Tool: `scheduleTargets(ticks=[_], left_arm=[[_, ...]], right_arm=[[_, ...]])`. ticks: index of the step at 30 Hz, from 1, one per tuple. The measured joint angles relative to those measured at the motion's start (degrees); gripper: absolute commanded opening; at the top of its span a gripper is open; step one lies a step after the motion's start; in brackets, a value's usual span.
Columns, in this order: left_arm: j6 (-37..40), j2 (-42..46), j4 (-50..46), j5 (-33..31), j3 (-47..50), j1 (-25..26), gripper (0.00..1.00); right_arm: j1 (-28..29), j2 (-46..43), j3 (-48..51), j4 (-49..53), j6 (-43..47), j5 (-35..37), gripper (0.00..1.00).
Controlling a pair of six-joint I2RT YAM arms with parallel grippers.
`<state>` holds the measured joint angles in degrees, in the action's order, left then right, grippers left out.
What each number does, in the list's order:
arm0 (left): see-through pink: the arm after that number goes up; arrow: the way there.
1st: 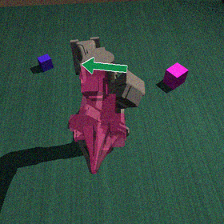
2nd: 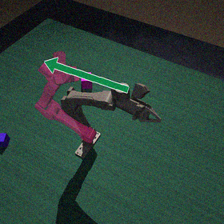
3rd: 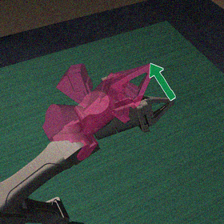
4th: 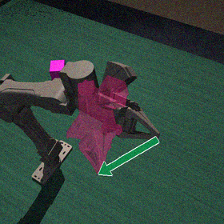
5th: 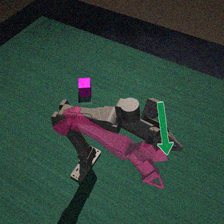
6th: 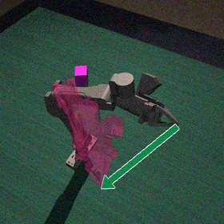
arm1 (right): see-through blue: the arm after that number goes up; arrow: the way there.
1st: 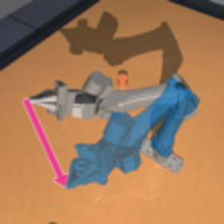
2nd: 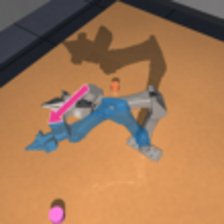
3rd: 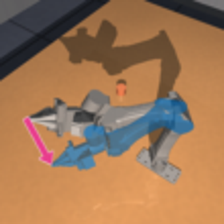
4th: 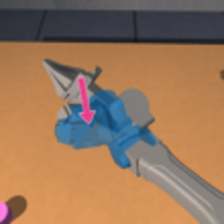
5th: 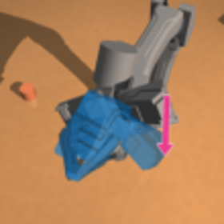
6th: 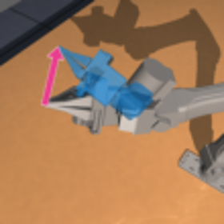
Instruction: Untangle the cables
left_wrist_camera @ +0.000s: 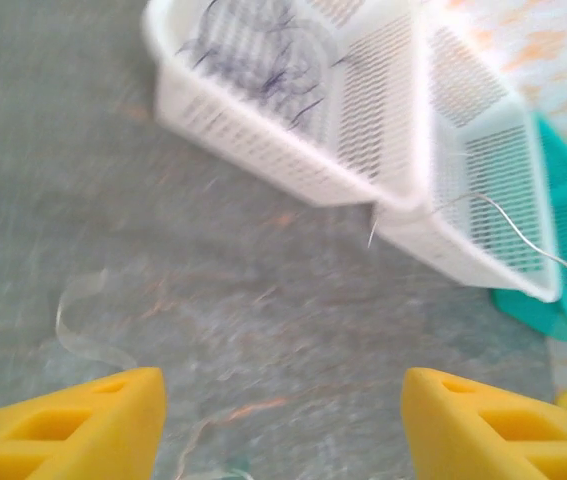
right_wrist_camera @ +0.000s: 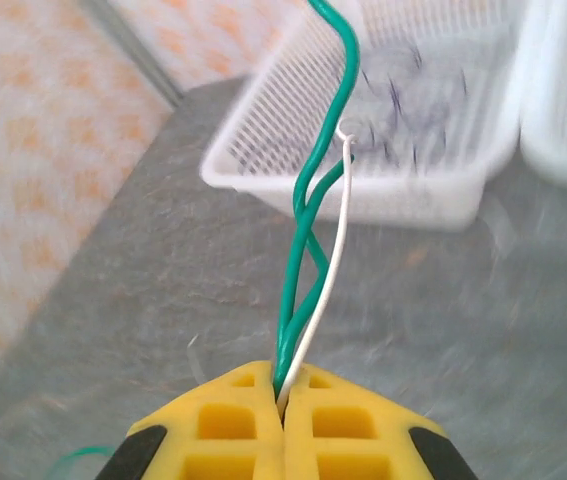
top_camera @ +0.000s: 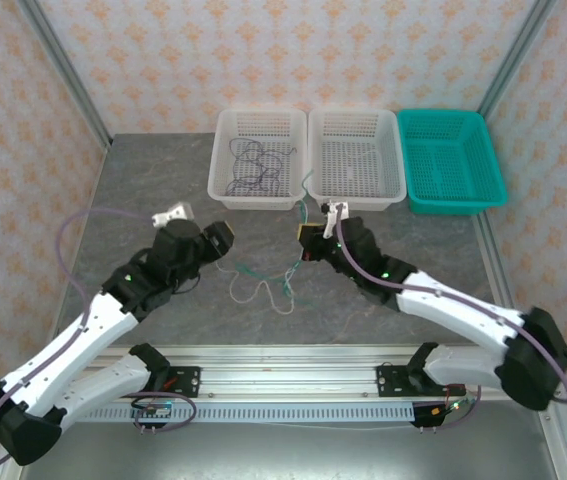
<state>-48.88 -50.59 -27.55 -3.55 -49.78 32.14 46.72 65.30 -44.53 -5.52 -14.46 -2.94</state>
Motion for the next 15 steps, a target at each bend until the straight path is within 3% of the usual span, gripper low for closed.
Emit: scheduleTargets(ticks=[4,6,11,15], left_arm=[[3.08,-3.52,-1.07,6.38,-6.88,-2.29,0.67],[2.36,-5.38,-0.31,10.88,-7.37,-3.1,0.77],[-5.4,-9.55,7.54,21.9,-4.2,-4.46,0.97],[-16.76,-11.8,18.47,27.36,1.9,-4.83,0.99]], right_arm=[[0.0,-3.93,-4.85,7.56,25.11,-1.29,0.0],[-0.15,-4.48,-5.79,10.62,34.91,-2.03,0.0],[-1.36,-4.2,-5.97,14.47,45.35,-5.09,0.0],[-1.4,-4.09,-5.42,13.33,46.51,-7.85,0.0]])
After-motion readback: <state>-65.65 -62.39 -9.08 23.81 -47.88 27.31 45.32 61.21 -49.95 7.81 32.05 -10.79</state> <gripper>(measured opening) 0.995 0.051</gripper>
